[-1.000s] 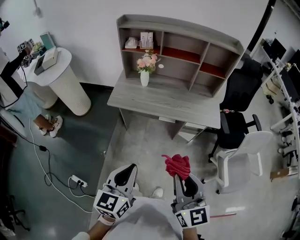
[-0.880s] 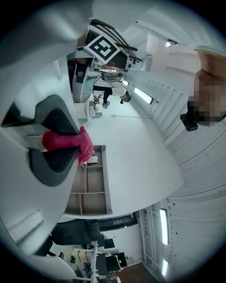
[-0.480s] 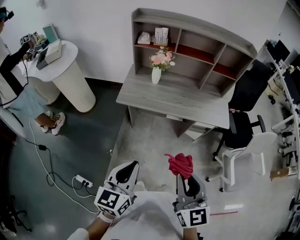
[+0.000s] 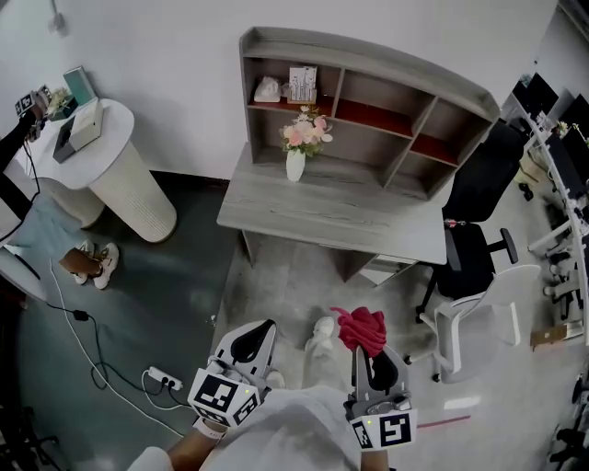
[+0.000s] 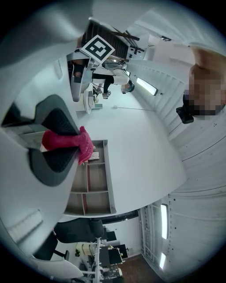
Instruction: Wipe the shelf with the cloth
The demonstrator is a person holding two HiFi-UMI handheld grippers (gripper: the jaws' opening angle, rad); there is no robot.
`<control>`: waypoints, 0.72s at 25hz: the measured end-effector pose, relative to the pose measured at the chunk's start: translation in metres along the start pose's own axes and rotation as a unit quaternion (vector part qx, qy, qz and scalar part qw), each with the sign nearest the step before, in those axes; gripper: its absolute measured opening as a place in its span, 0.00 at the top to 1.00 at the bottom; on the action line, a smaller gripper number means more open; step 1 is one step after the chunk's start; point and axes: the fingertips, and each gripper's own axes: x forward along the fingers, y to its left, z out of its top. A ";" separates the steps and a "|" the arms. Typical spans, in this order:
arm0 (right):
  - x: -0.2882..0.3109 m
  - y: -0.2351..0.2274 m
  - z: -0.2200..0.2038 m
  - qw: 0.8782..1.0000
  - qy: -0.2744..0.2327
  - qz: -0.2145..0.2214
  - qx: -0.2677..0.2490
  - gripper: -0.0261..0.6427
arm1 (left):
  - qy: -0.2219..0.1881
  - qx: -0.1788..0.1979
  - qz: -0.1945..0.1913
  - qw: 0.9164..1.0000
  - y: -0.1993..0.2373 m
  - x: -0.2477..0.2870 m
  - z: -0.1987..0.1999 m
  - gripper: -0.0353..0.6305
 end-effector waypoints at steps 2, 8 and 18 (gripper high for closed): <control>0.017 -0.015 -0.006 1.000 0.000 0.005 0.005 0.83 | 0.005 0.005 0.000 1.000 0.003 0.020 0.003 0.94; 0.067 -0.076 -0.017 0.999 0.007 0.024 0.022 0.83 | 0.014 0.013 0.003 1.000 0.006 0.099 0.019 0.94; 0.151 -0.185 0.007 0.998 -0.008 0.041 0.046 0.83 | 0.011 0.033 0.003 0.999 -0.013 0.243 0.076 0.94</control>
